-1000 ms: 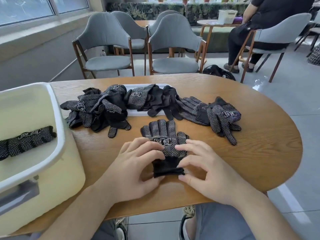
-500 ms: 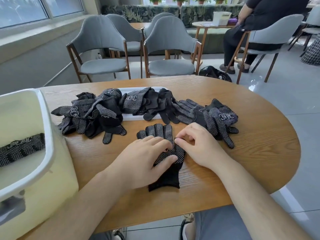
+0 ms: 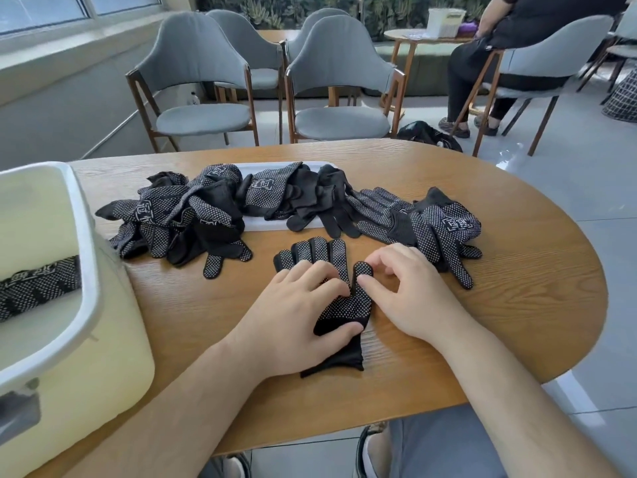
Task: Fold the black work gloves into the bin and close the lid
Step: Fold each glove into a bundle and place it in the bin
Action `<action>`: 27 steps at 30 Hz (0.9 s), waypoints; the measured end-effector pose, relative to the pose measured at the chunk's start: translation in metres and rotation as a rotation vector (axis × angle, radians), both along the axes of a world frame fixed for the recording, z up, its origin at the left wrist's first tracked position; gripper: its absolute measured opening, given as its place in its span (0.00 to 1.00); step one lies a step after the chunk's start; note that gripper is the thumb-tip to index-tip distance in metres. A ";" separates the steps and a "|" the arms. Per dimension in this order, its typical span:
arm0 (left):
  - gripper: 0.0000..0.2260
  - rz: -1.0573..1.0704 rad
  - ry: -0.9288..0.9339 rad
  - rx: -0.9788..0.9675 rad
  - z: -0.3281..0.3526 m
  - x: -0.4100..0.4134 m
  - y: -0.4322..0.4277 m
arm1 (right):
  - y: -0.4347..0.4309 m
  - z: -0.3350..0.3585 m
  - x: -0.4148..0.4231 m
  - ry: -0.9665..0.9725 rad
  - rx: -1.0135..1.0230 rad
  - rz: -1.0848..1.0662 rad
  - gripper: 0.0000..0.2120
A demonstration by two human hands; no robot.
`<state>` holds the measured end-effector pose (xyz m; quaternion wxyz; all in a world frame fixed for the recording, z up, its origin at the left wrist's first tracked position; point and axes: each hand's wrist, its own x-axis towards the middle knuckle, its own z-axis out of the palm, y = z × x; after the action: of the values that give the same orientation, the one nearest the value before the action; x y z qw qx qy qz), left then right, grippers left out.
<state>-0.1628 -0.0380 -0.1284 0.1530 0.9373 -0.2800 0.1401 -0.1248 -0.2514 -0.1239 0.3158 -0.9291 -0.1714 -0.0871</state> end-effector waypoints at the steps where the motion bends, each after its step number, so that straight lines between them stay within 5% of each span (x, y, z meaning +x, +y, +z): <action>1: 0.20 0.002 0.002 -0.003 0.000 0.000 0.000 | 0.001 0.001 -0.001 0.021 0.027 0.004 0.07; 17: 0.20 0.002 0.001 -0.027 0.001 -0.003 0.000 | 0.003 -0.001 0.011 0.192 0.398 -0.067 0.12; 27: 0.28 0.020 0.157 -0.010 0.001 -0.006 -0.001 | 0.024 0.019 0.052 0.200 0.107 -0.076 0.08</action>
<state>-0.1692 -0.0386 -0.1273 0.1779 0.9473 -0.2571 0.0692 -0.0731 -0.2277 -0.1052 0.3771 -0.9208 -0.0986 -0.0148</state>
